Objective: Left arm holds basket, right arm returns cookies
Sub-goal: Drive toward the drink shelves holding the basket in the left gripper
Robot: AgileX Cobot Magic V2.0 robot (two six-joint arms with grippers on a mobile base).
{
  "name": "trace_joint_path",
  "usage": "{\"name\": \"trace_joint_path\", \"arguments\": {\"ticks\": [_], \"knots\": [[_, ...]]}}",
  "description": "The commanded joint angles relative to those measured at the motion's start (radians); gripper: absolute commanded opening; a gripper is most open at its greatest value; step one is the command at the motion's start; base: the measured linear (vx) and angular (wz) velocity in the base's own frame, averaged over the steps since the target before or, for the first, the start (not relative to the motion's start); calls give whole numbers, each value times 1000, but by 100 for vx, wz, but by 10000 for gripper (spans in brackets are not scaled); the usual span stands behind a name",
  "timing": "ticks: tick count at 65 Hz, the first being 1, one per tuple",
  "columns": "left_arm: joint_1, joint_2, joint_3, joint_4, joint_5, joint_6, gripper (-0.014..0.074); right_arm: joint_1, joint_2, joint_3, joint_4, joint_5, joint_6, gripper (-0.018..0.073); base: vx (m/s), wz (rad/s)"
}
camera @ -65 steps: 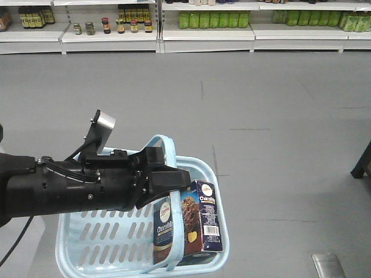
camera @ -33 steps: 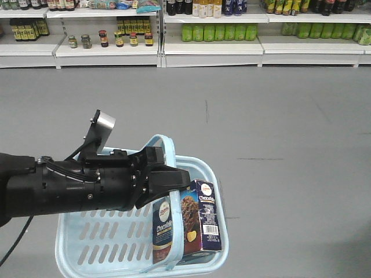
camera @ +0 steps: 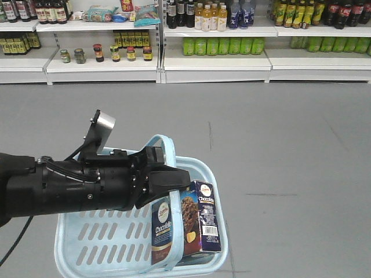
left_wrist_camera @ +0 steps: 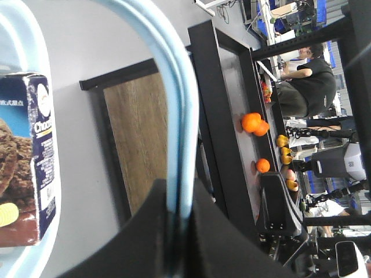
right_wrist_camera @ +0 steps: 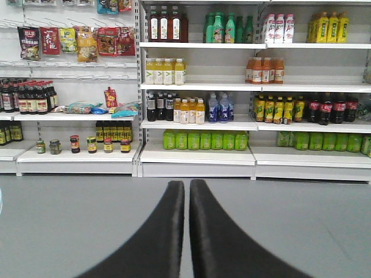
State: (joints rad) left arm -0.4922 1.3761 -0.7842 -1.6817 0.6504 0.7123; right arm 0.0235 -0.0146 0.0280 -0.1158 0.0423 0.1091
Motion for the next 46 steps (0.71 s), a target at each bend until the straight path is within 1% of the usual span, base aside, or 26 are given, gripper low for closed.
{"name": "trace_joint_path", "arguments": {"ticks": [1, 31, 46], "knots": [[-5, -37, -37, -97, 40, 4, -6, -1, -10, 18, -3, -74, 1, -6, 51, -4], [-5, -37, -37, -97, 41, 4, -6, -1, -10, 18, -3, -74, 1, -6, 50, -7], [-5, -37, -37, -97, 40, 4, -6, -1, -10, 18, -3, -74, 1, -6, 50, 2]]}}
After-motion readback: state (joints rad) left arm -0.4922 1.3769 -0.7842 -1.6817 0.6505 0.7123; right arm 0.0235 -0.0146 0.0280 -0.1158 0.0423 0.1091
